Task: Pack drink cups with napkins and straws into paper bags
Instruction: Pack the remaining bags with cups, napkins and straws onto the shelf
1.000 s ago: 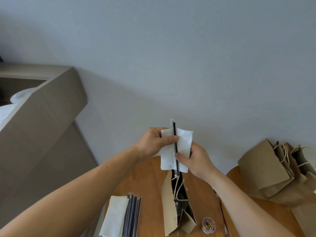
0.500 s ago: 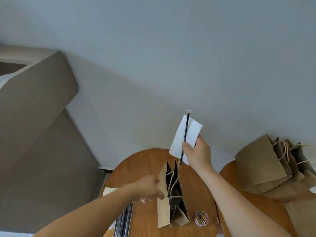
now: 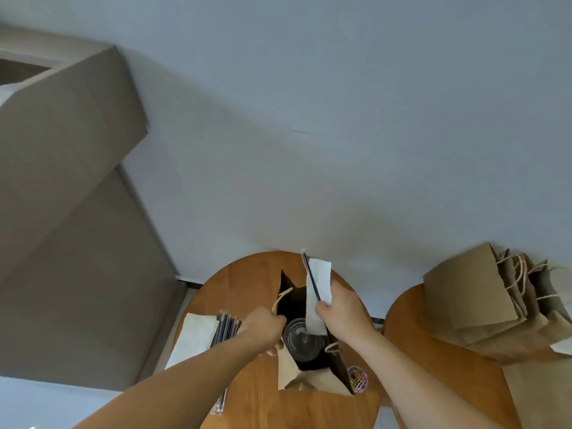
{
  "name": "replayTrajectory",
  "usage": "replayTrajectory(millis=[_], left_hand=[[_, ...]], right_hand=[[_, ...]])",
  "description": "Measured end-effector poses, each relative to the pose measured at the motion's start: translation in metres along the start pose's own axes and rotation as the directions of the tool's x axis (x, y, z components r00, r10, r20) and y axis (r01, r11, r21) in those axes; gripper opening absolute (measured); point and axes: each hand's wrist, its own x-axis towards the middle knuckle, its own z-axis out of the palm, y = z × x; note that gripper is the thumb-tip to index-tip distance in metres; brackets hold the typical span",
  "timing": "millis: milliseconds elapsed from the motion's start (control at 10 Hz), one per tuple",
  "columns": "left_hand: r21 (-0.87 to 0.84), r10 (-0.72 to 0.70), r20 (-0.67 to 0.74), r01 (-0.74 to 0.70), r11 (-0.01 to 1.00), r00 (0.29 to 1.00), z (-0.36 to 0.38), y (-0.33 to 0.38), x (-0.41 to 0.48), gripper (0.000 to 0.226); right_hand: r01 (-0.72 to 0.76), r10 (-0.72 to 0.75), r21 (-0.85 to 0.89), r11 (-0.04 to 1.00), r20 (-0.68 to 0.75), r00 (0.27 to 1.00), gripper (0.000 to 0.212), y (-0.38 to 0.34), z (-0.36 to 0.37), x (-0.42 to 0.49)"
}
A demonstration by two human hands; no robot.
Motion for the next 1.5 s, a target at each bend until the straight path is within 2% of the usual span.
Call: replayTrajectory(millis=[100,200,300,500,600,700,800,900,1000,1200,1300,1400,1500], left_hand=[[-0.119,-0.026,0.024,0.029,0.992,0.999,-0.001,0.000,-0.002,0.035],[-0.135,0.013,0.056,-0.005,0.991,0.998,0.004,0.003,-0.008,0.033],[-0.134,0.031,0.051,-0.024,0.991,0.998,0.005,0.003,-0.011,0.034],[-0.163,0.025,0.028,-0.021,0.986,0.999,0.001,-0.006,-0.012,0.035],[-0.151,0.025,0.018,-0.021,0.988,1.000,0.002,-0.010,-0.010,0.037],[-0.137,0.023,0.028,-0.019,0.990,0.999,0.001,-0.009,-0.010,0.037],[-0.133,0.034,0.032,-0.029,0.991,0.999,-0.001,-0.006,-0.012,0.038],[-0.105,0.035,0.043,-0.030,0.994,0.998,-0.002,-0.006,-0.014,0.038],[-0.107,0.054,0.060,-0.048,0.993,0.997,-0.002,-0.005,-0.012,0.038],[-0.098,0.081,0.072,-0.074,0.992,0.994,-0.002,-0.003,-0.008,0.037],[-0.053,0.098,0.062,-0.094,0.994,0.993,0.000,-0.001,-0.007,0.038],[-0.021,0.134,0.022,-0.133,0.991,0.991,0.004,-0.001,-0.006,0.028],[-0.012,0.193,0.026,-0.193,0.981,0.981,0.009,-0.004,-0.006,0.030]], right_hand=[[0.011,0.004,-0.126,0.992,0.121,0.993,0.032,0.012,-0.001,-0.007],[0.035,-0.017,-0.064,0.997,0.263,0.965,0.028,0.012,0.014,-0.009],[-0.042,0.026,0.040,0.998,0.343,0.939,0.022,0.008,0.034,-0.003],[-0.246,0.253,-0.076,0.966,0.454,0.854,0.021,0.018,0.060,0.021],[-0.291,0.303,-0.099,0.952,0.468,0.830,0.017,0.019,0.071,0.035],[-0.325,0.373,-0.185,0.928,0.511,0.774,0.024,0.024,0.082,0.047],[-0.320,0.395,-0.235,0.918,0.465,0.792,0.034,0.034,0.089,0.054],[-0.330,0.423,-0.283,0.901,0.391,0.818,0.035,0.044,0.092,0.053],[-0.277,0.386,-0.328,0.903,0.338,0.858,0.031,0.046,0.091,0.051],[-0.033,0.194,-0.452,0.891,0.315,0.929,0.034,0.022,0.083,0.039],[0.157,0.011,-0.495,0.855,0.320,0.948,0.045,0.008,0.064,0.027],[0.291,-0.224,-0.530,0.796,0.190,0.956,0.041,0.000,0.032,0.016],[0.189,-0.198,-0.479,0.857,0.032,0.980,0.052,0.005,0.003,0.011]])
